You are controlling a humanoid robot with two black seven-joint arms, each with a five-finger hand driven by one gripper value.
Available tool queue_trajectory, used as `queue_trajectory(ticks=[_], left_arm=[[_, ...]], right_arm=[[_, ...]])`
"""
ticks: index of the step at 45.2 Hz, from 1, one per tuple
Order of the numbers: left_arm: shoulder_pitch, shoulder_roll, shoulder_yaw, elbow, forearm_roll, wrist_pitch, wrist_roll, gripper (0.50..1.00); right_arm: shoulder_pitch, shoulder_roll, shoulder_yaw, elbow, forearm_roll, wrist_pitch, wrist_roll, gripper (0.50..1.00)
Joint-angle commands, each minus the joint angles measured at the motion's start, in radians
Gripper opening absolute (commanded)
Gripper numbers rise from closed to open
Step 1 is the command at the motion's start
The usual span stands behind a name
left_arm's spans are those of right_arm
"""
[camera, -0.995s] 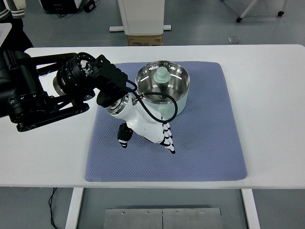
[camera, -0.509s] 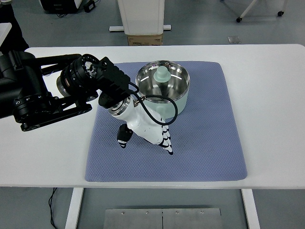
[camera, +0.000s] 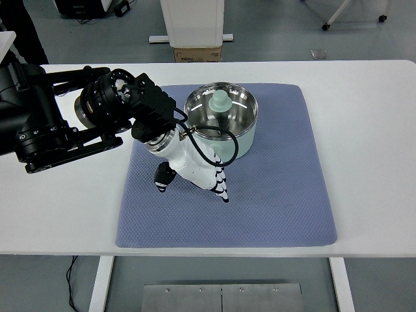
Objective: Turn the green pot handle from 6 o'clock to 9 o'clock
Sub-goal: 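Swing the handle with the left hand toward the left arm's side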
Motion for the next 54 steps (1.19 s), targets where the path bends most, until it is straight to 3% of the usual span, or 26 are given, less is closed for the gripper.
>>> queue_trajectory(ticks=[1,54], left_arm=[[-0.014,0.005,0.013,-0.006,0.002,0.0,-0.001,1.0],[-0.105,0.085,0.186,-0.046,0.116,0.0,-0.005,1.0]], right_arm=[[0.0,0.0,0.0,0.0,0.0,0.0,0.0,1.0],[0.0,0.0,0.0,0.0,0.0,0.0,0.0,1.0]])
